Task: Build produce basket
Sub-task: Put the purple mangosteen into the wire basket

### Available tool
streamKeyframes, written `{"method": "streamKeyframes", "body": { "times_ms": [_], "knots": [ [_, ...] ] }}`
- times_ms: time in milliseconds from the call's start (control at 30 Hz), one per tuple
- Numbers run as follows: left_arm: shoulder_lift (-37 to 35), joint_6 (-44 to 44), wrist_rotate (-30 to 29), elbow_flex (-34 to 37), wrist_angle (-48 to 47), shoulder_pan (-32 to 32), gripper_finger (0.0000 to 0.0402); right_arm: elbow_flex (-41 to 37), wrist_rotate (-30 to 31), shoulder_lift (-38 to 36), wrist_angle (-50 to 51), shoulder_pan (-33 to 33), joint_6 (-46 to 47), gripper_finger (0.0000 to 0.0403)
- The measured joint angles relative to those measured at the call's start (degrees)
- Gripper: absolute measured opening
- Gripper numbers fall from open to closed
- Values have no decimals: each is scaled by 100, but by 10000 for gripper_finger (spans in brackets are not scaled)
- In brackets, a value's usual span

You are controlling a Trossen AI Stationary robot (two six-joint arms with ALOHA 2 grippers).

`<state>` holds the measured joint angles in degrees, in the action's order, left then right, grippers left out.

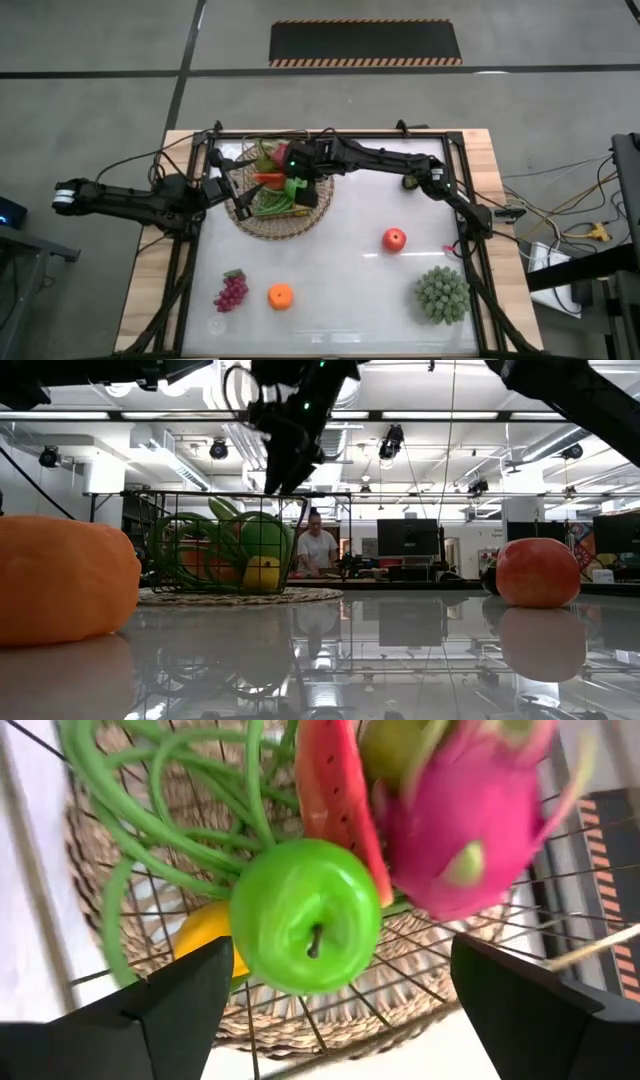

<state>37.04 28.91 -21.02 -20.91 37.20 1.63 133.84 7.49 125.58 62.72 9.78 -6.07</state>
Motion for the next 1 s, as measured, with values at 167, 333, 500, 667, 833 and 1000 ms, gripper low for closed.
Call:
{"method": "streamKeyframes", "body": {
  "times_ms": [167,333,500,667,833,1000],
  "knots": [
    [4,-2,0,0,-12,0,255,0,0,-398,236,-55,78,337],
    [20,-4,0,2,-8,4,255,0,-3,-787,762,-172,405,327],
    [46,-4,2,2,-11,4,255,-82,1,-1108,1311,-335,937,327],
    [44,-8,2,2,-12,4,255,-556,-4,-1554,1357,-470,1268,327],
    [74,-11,2,2,-12,4,255,-1437,11,-2135,1243,-503,1687,327],
    [72,-13,2,2,-4,2,255,-2586,151,-2754,783,-460,2105,327]
  ]
}}
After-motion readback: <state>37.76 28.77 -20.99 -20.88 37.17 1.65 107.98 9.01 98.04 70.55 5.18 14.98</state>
